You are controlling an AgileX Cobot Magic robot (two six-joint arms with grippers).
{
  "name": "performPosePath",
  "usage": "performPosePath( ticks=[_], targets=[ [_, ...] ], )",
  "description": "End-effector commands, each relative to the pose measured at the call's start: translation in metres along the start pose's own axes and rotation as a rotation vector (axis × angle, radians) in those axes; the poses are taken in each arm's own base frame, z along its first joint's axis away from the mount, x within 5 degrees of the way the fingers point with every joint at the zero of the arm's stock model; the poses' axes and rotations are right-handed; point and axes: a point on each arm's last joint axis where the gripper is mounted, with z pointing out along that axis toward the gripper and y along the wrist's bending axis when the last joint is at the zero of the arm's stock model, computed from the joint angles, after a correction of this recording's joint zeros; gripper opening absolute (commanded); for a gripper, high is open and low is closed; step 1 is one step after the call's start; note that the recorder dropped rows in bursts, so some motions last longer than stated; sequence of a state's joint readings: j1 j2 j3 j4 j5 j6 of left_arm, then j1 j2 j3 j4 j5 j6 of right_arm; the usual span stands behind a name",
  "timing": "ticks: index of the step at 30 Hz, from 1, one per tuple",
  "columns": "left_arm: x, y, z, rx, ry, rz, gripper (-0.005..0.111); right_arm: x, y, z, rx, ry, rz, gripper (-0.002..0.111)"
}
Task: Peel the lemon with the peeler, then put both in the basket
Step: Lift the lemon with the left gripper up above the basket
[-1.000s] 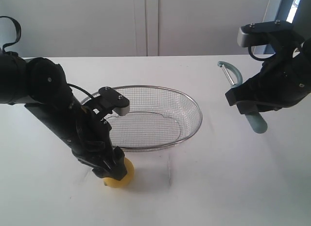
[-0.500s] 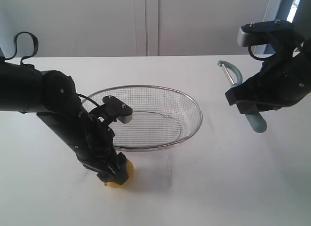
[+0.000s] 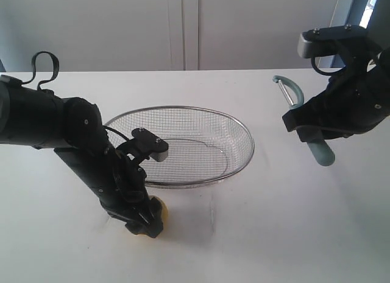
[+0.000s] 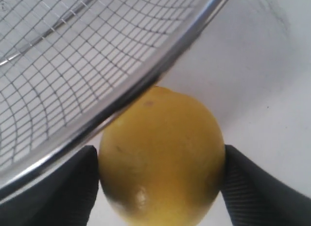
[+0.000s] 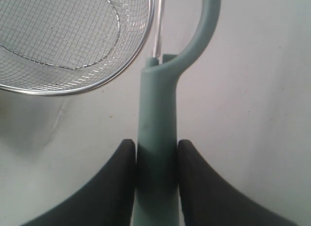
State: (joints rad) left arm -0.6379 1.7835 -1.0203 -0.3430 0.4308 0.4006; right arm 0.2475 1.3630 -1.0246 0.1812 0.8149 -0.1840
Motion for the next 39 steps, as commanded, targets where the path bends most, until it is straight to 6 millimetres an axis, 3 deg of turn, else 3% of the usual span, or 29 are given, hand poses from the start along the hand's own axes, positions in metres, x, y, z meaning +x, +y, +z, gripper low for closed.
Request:
performPosePath(
  ticks=[1,4,9,13,18,31,39],
  targets=[
    [-0.001,-0.001,0.000,0.008,0.003,-0.005,0.072,0.000,0.001,-0.002,-0.001,-0.013,-0.003,0.000],
    [-0.001,-0.002,0.000,0.011,0.005,-0.006,0.067,0.000,0.001,-0.002,-0.001,-0.013,-0.003,0.000],
    [0.001,-0.003,0.000,0.022,0.023,-0.006,0.049,0.000,0.001,-0.002,-0.002,-0.012,-0.002,0.000],
    [0.004,-0.005,0.000,0.043,0.058,-0.006,0.023,0.000,0.001,-0.002,-0.002,-0.012,-0.002,0.000],
    [0.005,-0.006,-0.002,0.053,0.070,-0.005,0.000,0.000,0.001,-0.002,-0.002,-0.012,-0.002,0.000],
    [0.010,-0.014,-0.018,0.094,0.109,0.009,0.000,0.000,0.001,-0.002,-0.002,-0.012,-0.002,0.000],
    [0.009,-0.022,-0.048,0.089,0.044,0.036,0.000,0.000,0.001,-0.002,-0.002,-0.012,-0.002,0.000]
  ],
)
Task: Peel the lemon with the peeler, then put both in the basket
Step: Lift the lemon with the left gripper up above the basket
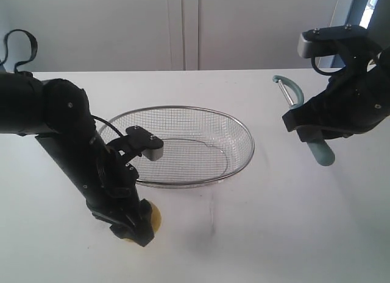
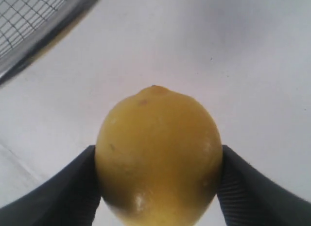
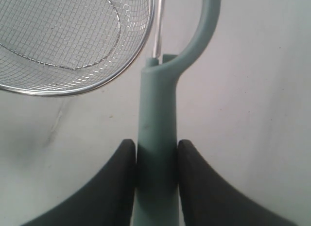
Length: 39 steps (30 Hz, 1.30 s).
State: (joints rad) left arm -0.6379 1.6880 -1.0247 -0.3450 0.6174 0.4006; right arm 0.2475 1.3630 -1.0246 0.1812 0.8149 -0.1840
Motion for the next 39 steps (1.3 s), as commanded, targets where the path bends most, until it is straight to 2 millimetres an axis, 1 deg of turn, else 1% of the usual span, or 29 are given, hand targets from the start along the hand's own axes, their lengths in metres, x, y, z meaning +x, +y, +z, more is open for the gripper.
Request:
performPosePath(
  ticks=[1,9,16,26,33,39],
  targets=[
    [0.002,-0.010,-0.022,0.008,-0.036,0.018,0.000,0.000,0.001,-0.002,-0.002,-0.012,-0.002,0.000],
    [0.005,-0.022,-0.059,-0.024,-0.152,0.061,0.000,0.001,0.001,-0.002,-0.003,-0.007,-0.002,0.000],
    [0.008,-0.029,-0.078,-0.039,-0.213,0.079,0.000,0.001,0.001,-0.002,-0.003,-0.005,-0.002,0.000],
    [0.002,-0.027,-0.087,-0.098,-0.318,0.083,0.000,0.002,0.001,-0.002,-0.005,0.004,-0.002,0.000],
    [0.001,-0.019,-0.090,-0.211,-0.328,0.160,0.000,0.002,0.001,-0.002,-0.005,0.004,-0.002,0.000],
    [-0.005,-0.013,-0.093,-0.286,-0.388,0.197,0.000,0.002,0.001,-0.002,-0.006,0.008,-0.002,0.000]
  ],
)
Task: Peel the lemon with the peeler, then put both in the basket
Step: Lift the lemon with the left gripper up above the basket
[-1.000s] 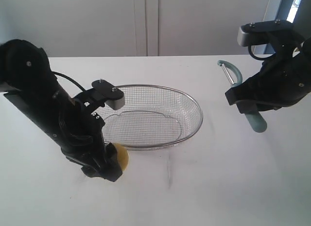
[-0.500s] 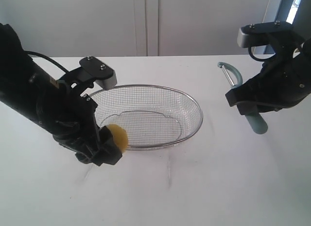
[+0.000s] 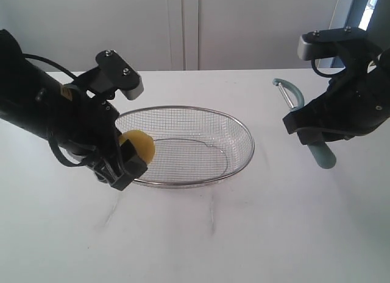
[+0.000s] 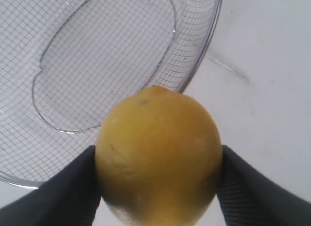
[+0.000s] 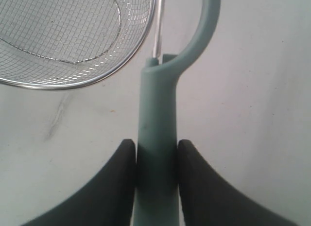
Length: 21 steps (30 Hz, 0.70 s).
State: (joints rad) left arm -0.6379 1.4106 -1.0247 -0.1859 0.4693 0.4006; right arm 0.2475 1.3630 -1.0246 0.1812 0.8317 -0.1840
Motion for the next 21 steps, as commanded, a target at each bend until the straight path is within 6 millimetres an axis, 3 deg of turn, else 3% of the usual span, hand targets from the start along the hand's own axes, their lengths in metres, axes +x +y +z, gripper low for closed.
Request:
performPosePath(
  ticks=[1,17,21],
  targets=[
    [-0.006,0.003,-0.005,-0.048,-0.067,0.024,0.000,0.001,0.001,-0.002,-0.003,-0.008,-0.002,0.000],
    [-0.013,0.006,-0.006,-0.082,-0.137,0.054,0.000,0.001,0.001,-0.002,-0.004,-0.002,-0.004,0.000],
    [-0.016,0.014,-0.016,-0.020,-0.133,0.029,0.000,0.001,0.001,-0.002,-0.004,-0.002,-0.004,0.000]
  ],
)
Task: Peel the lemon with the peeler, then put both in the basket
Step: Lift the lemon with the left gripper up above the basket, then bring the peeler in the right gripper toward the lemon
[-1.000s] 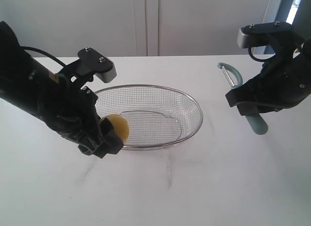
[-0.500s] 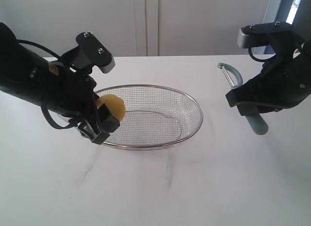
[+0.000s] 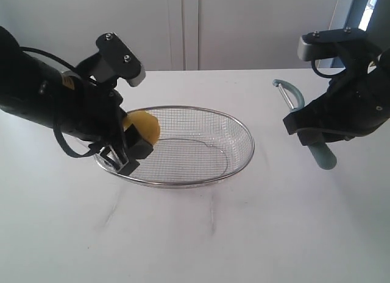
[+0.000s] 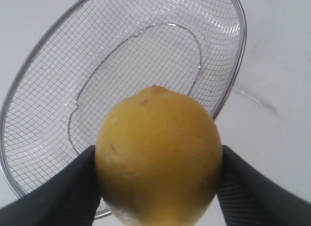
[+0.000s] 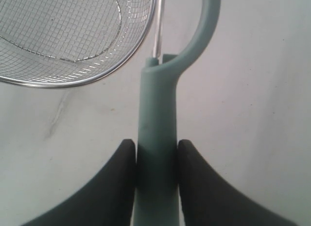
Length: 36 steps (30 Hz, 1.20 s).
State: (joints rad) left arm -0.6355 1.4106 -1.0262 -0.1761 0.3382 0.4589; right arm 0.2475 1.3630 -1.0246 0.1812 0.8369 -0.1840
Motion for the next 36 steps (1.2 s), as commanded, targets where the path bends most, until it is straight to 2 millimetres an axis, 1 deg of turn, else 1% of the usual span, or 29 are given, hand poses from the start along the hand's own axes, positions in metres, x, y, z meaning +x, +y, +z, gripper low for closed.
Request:
performPosePath(
  ticks=[1,3,4,7,9,11,16,21,26,31,36],
  targets=[
    [-0.008,0.010,-0.017,0.073,-0.037,-0.048,0.000,0.001,0.001,-0.002,-0.003,-0.007,-0.004,0.000],
    [-0.011,0.015,-0.030,0.153,-0.123,-0.061,0.000,0.001,0.001,-0.002,-0.003,-0.007,-0.004,0.000],
    [-0.011,0.016,-0.040,0.213,-0.175,-0.049,0.000,0.001,0.001,-0.002,-0.003,-0.007,-0.004,0.000],
    [-0.009,0.020,-0.052,0.260,-0.221,-0.047,0.000,0.001,0.001,-0.002,-0.003,-0.007,-0.004,0.000],
    [-0.007,0.024,-0.061,0.252,-0.242,-0.057,0.000,0.001,0.001,-0.002,-0.003,-0.007,-0.004,0.000],
    [-0.006,0.022,-0.070,0.243,-0.280,-0.044,0.000,0.001,0.001,-0.002,-0.003,-0.007,-0.004,0.000],
    [0.001,0.005,-0.089,0.244,-0.377,0.009,0.000,0.001,0.003,-0.002,-0.023,-0.006,0.000,0.000],
    [0.010,-0.002,-0.094,0.217,-0.401,0.016,0.000,0.000,0.007,-0.002,-0.074,-0.013,-0.012,0.000],
    [0.018,-0.008,-0.097,0.184,-0.450,0.024,0.000,0.000,0.009,-0.002,-0.086,-0.014,-0.015,0.000],
    [0.021,-0.012,-0.096,0.198,-0.473,0.005,0.000,-0.001,0.017,-0.004,-0.183,-0.027,-0.062,0.000],
    [0.022,-0.013,-0.096,0.201,-0.472,0.007,0.000,-0.002,0.021,-0.004,-0.219,-0.044,-0.075,0.000]
  ],
)
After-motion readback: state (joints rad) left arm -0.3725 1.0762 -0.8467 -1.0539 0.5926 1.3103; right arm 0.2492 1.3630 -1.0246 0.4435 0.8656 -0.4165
